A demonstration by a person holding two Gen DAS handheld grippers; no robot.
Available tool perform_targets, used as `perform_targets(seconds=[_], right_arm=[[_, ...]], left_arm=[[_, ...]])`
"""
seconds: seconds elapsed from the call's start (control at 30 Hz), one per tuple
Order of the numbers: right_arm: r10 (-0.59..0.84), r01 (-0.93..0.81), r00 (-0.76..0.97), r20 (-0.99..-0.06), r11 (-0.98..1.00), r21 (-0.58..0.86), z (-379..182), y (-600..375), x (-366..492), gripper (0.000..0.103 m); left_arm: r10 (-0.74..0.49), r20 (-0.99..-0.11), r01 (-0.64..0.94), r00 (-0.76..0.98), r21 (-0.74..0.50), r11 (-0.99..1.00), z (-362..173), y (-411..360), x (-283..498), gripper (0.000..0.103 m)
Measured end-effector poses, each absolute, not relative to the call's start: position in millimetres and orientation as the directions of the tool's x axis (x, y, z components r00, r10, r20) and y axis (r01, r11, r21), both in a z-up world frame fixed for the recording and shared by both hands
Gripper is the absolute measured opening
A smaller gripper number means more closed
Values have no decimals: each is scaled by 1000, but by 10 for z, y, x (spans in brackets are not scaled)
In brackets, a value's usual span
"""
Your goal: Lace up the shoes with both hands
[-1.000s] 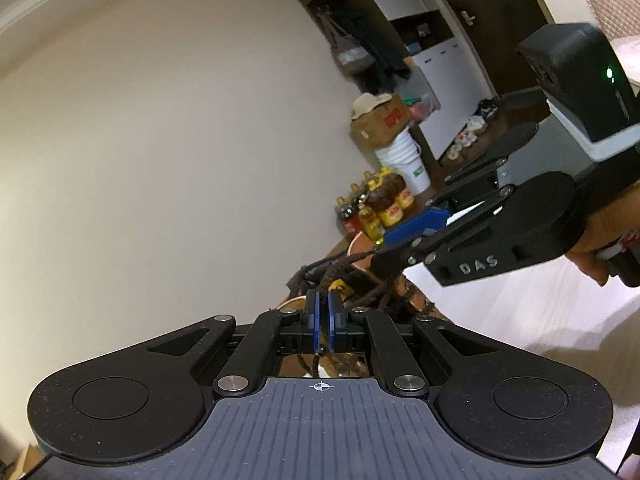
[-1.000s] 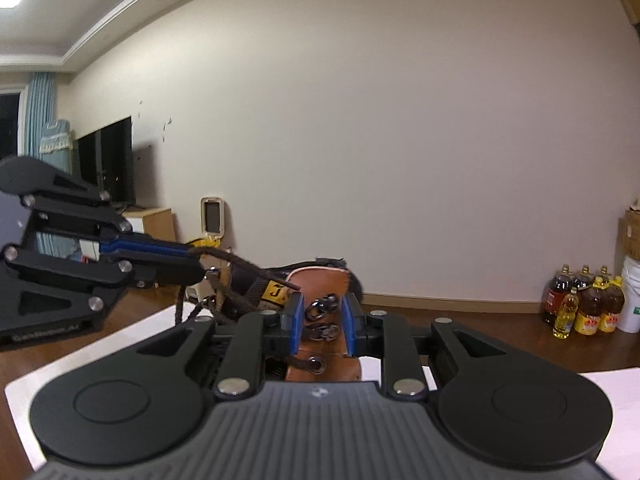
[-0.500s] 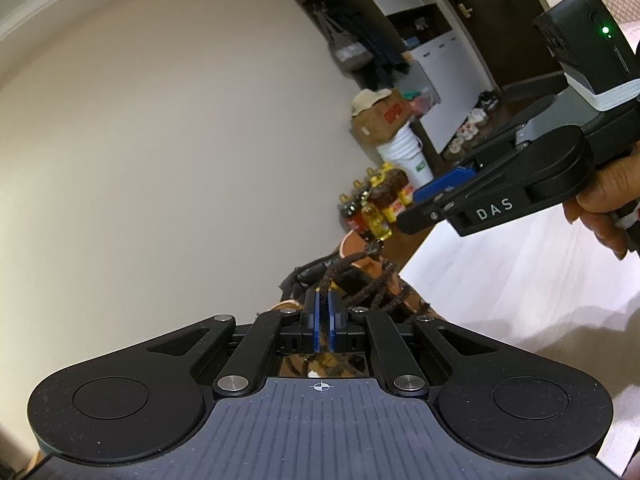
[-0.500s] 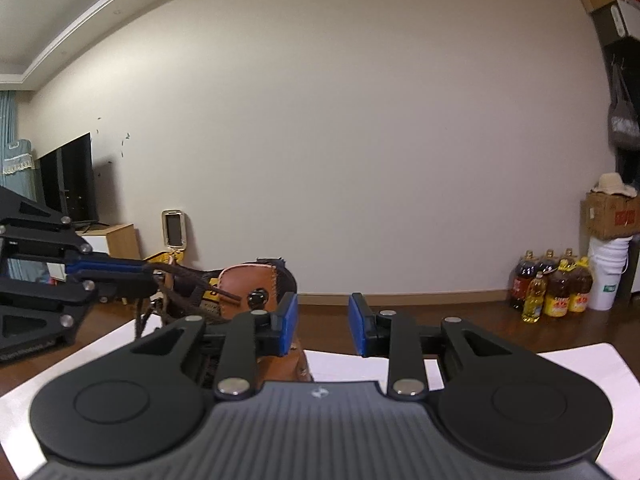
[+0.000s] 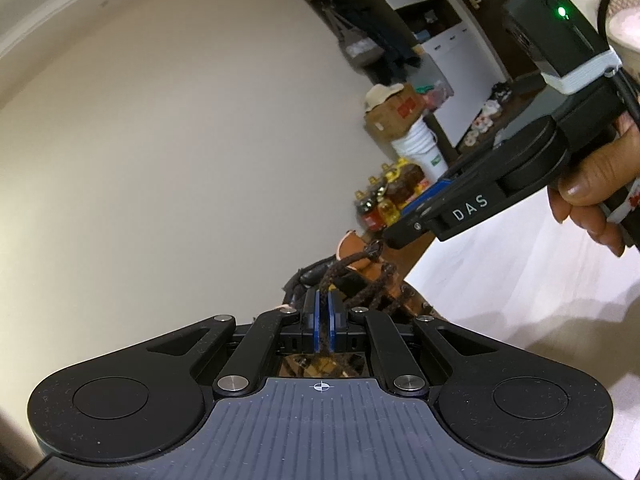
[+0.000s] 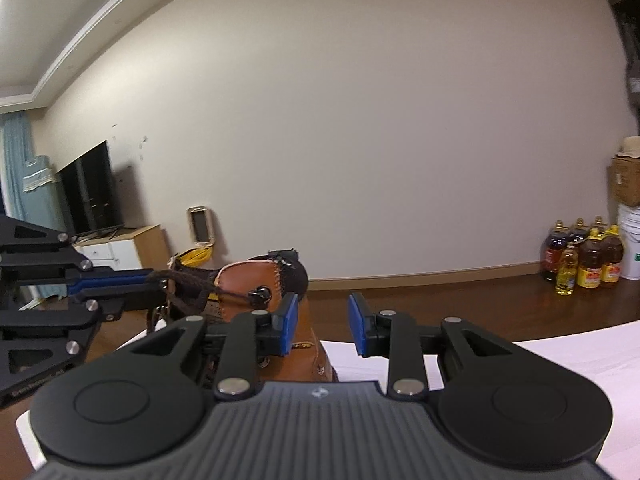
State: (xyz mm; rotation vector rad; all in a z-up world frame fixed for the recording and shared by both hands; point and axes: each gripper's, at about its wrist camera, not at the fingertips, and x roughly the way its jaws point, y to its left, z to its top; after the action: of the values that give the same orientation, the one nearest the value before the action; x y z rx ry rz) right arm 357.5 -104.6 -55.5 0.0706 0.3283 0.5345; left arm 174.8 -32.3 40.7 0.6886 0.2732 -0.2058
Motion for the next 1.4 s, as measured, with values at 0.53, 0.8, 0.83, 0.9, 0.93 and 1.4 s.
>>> perform_targets(seconds=[0.53,0.8,0.83,0.9,0.93,1.4], right_arm=[[567,-565,762,-313,818,107,-430,-910,3687,31],[542,-538,787,-294,837,102,-392,-934,3645,31],[539,-534,791,-292,839,102,-389,-940,3641,31],[535,-529,794,-290,842,104,-388,-963,3638,31],[541,-536,789,-291,838,104,-389,-957,3644,31],[548,-585,774,-317,811,-23,-407,-776,3615,28]], left_arm=[[-6,-325,216,946,615,759,251,-507,1761,4],[22,-347,219,937,640,736,215,-574,1748,4],[29,-353,219,935,642,734,205,-576,1752,4],[37,-353,215,935,646,733,194,-578,1762,4],[44,-354,213,934,652,728,181,-586,1765,4],[52,-344,210,937,678,705,200,-660,1761,4]])
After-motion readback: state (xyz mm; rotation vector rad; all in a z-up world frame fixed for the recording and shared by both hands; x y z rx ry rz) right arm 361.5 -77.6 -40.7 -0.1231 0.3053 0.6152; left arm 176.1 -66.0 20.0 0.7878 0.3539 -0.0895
